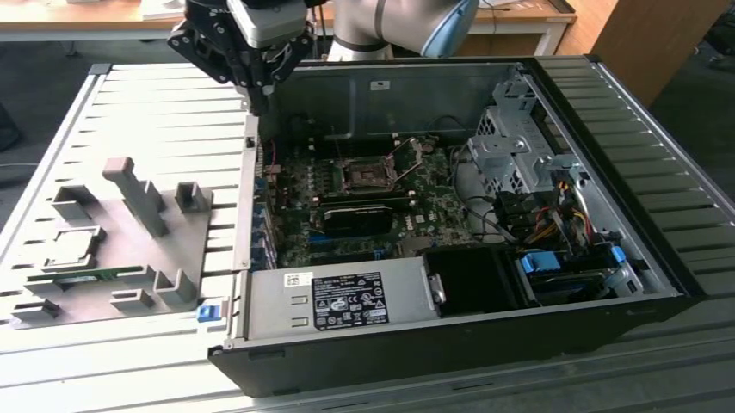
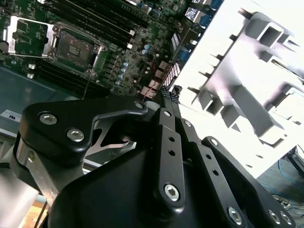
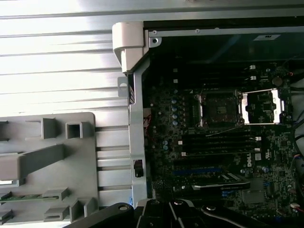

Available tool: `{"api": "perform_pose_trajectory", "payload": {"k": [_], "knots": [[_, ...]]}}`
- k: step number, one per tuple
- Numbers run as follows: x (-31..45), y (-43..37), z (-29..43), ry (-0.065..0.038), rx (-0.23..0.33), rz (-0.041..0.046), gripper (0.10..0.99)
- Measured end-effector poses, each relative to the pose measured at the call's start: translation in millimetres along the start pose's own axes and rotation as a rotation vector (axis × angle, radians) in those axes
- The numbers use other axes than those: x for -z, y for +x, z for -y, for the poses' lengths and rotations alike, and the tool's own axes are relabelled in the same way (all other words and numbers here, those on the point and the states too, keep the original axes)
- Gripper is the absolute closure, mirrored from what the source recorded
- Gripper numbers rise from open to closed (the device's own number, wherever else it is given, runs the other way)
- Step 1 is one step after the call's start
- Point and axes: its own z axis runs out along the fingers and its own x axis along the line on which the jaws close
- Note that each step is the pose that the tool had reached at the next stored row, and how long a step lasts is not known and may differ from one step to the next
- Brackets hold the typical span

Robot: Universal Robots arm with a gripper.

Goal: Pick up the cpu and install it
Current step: 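Reach for the cpu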

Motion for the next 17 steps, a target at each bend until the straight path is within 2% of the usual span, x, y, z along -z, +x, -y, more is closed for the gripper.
{"api": "perform_pose_trajectory", "payload": {"k": [17], "knots": [[0.1, 4.7, 0.3, 0.000, 0.000, 0.0000, 0.980]]}}
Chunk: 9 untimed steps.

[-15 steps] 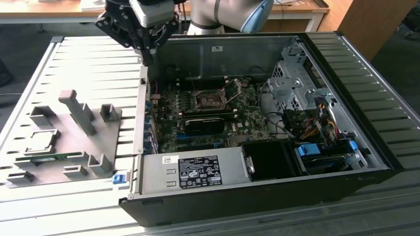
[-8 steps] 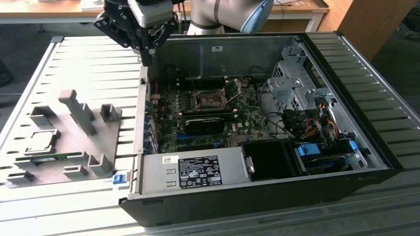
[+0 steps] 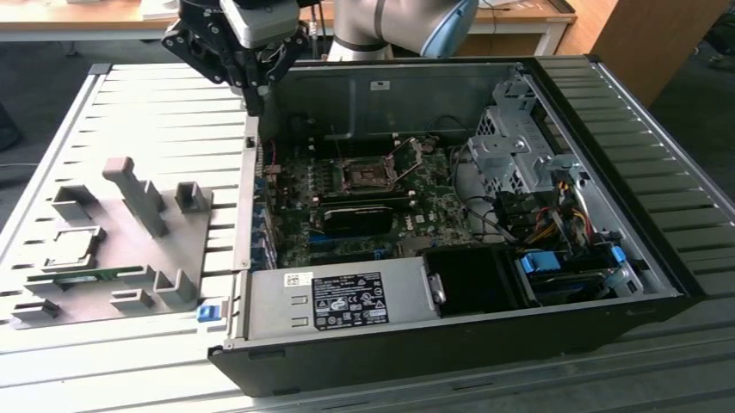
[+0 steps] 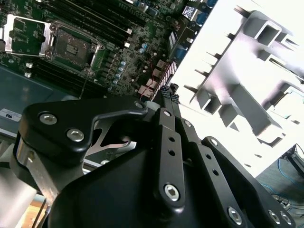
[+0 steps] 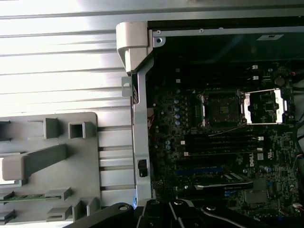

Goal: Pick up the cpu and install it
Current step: 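Reach for the cpu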

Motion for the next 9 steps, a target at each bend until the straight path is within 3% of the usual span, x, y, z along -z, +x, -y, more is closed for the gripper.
{"api": "perform_pose_trajectory", "payload": {"k": [9], "knots": [[0.1, 3.3, 0.3, 0.000, 0.000, 0.0000, 0.980]]}}
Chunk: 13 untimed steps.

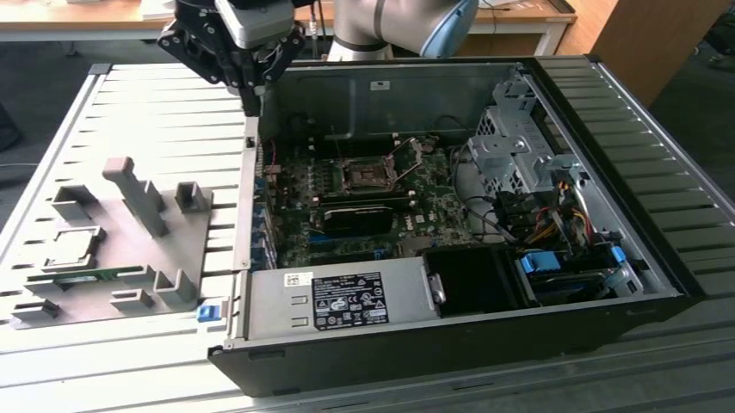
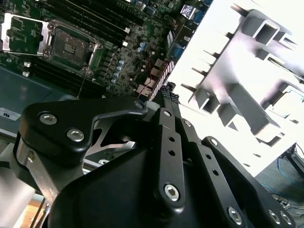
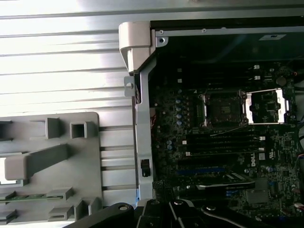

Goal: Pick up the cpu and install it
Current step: 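Reach for the cpu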

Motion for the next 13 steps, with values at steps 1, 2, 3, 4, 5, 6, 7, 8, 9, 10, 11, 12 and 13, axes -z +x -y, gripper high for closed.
{"api": "perform_pose_trajectory", "payload": {"k": [1, 2, 3, 4, 5, 6, 7, 8, 9, 10, 11, 12, 13], "knots": [[0.0, 0.6, 0.1, 0.000, 0.000, 0.0000, 0.980], [0.0, 1.1, 0.1, 0.000, 0.000, 0.0000, 0.980], [0.0, 1.7, 0.1, 0.000, 0.000, 0.0000, 0.980], [0.1, 2.7, 0.2, 0.000, 0.000, -0.0001, 0.980], [0.1, 3.8, 0.3, 0.000, 0.000, 0.0000, 0.980], [0.1, 4.8, 0.3, 0.000, 0.000, 0.0000, 0.980], [0.1, 5.7, 0.4, 0.000, 0.000, 0.0000, 0.980], [0.1, 6.8, 0.5, 0.000, 0.000, 0.0000, 0.980], [0.2, 7.9, 0.6, 0.000, 0.000, 0.0000, 0.980], [0.2, 8.9, 0.7, 0.000, 0.000, 0.0000, 0.980], [0.2, 9.9, 0.7, 0.000, 0.000, 0.0000, 0.980], [0.2, 10.9, 0.8, 0.000, 0.000, 0.0000, 0.980], [0.2, 11.9, 0.9, 0.000, 0.000, 0.0001, 0.980]]}}
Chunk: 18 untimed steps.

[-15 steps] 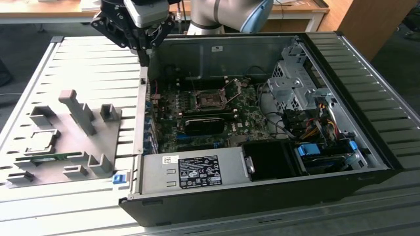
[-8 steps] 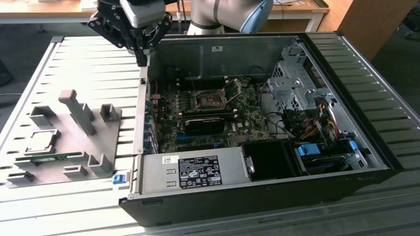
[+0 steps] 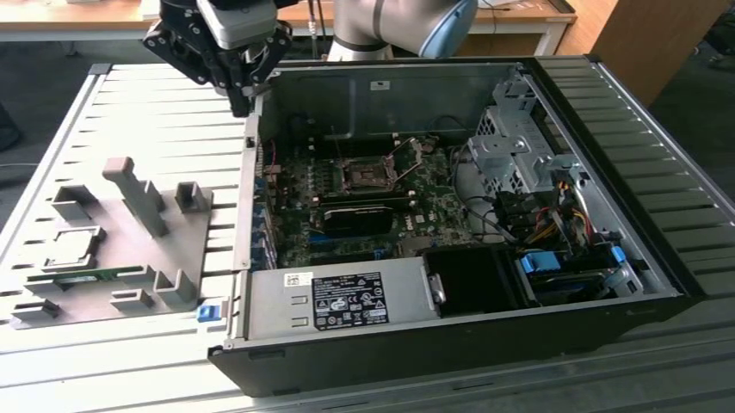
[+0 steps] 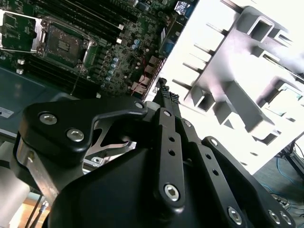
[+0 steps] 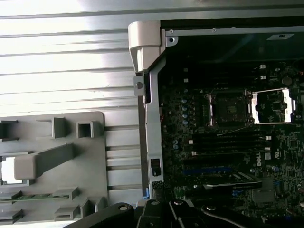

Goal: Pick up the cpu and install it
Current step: 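Reach for the cpu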

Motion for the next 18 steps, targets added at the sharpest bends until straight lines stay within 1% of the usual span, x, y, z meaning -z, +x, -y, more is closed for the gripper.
{"api": "perform_pose_trajectory", "payload": {"k": [8, 18], "knots": [[0.1, 9.1, 0.8, 0.000, 0.000, 0.0000, 0.980], [0.2, 21.1, 7.2, 0.000, 0.000, 0.0000, 0.980]]}}
